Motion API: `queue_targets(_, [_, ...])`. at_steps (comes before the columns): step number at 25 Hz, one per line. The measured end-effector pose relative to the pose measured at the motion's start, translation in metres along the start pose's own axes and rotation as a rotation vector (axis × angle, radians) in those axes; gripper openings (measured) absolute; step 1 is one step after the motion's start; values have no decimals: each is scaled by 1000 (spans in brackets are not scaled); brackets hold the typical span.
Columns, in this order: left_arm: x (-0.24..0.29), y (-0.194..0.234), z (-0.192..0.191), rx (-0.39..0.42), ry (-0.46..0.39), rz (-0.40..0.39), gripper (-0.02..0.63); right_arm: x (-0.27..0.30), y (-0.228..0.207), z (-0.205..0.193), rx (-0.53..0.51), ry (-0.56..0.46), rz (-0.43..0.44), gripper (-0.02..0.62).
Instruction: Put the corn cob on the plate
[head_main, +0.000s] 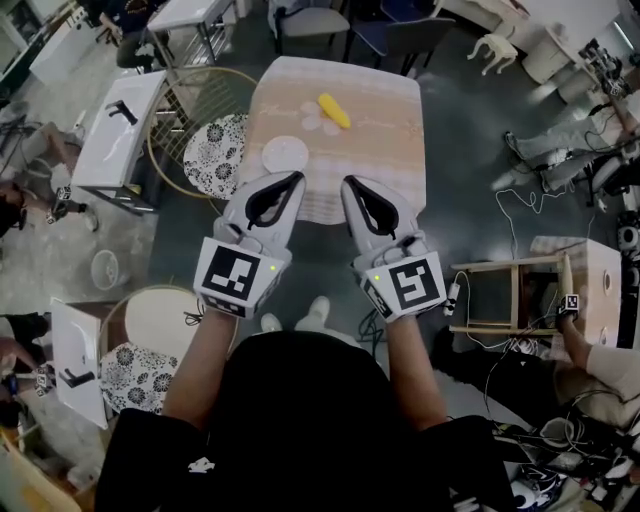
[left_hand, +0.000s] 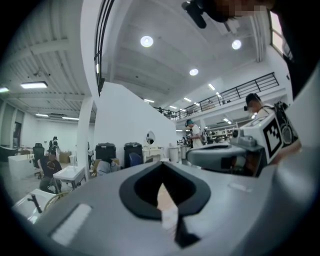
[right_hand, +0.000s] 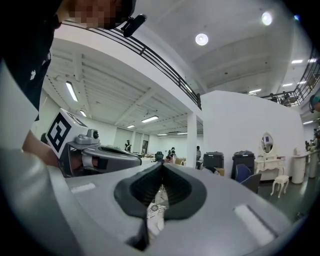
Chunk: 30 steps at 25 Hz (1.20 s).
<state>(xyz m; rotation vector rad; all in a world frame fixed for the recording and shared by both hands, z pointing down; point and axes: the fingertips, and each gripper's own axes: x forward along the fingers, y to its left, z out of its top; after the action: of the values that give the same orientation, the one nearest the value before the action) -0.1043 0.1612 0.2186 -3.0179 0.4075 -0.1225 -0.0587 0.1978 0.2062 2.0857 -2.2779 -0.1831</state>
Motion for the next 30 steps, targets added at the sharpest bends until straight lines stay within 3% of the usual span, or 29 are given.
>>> queue_targets(11, [29,-15,-3,13,20,23,6,-11,-30,-10,-17,8,27,2])
queue_targets(30, [37,-19,-18,-15,83,147,5,-14,-51,-26,26,-2,107,2])
